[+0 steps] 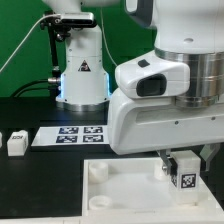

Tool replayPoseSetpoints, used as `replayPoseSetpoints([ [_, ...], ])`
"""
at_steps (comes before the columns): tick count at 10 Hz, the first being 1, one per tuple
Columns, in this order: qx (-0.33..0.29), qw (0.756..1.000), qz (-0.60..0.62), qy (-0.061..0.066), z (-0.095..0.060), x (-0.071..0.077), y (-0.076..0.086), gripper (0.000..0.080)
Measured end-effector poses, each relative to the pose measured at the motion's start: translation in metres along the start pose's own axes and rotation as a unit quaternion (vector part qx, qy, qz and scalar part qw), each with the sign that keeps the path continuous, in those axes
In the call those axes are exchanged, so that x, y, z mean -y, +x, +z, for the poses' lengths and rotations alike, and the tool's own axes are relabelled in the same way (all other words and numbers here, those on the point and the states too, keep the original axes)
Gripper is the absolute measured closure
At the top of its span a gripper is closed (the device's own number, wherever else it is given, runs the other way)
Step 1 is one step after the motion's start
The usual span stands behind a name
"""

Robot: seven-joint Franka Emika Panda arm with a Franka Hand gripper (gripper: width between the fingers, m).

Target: Assemble one leg

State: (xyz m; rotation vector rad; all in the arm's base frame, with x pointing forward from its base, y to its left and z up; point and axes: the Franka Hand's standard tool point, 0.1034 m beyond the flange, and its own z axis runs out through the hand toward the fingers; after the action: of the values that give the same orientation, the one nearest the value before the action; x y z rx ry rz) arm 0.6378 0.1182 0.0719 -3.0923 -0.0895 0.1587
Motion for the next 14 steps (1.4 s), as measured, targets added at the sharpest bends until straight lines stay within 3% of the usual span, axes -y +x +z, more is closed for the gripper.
replayPoseSetpoints([
  [2, -0.001, 0.999, 0.038, 0.001, 0.0, 0.0002, 0.0002, 0.0508],
  [3, -0.005, 0.992, 0.125, 0.006, 0.0003, 0.0004, 0.0006, 0.0508],
  [7, -0.004, 0.932, 0.361, 0.011, 0.0008, 0.0016, 0.0009, 0.0507],
  [9, -0.001, 0.887, 0.462, 0.015, 0.0007, 0.0021, 0.001, 0.0506],
  [11, -0.002, 0.804, 0.595, 0.019, 0.0002, 0.0027, 0.0026, 0.0506],
  [12, -0.001, 0.794, 0.608, 0.02, 0.0001, 0.0026, 0.0027, 0.0506],
  [14, 0.002, 0.738, 0.674, 0.026, -0.0003, 0.002, 0.004, 0.0506],
])
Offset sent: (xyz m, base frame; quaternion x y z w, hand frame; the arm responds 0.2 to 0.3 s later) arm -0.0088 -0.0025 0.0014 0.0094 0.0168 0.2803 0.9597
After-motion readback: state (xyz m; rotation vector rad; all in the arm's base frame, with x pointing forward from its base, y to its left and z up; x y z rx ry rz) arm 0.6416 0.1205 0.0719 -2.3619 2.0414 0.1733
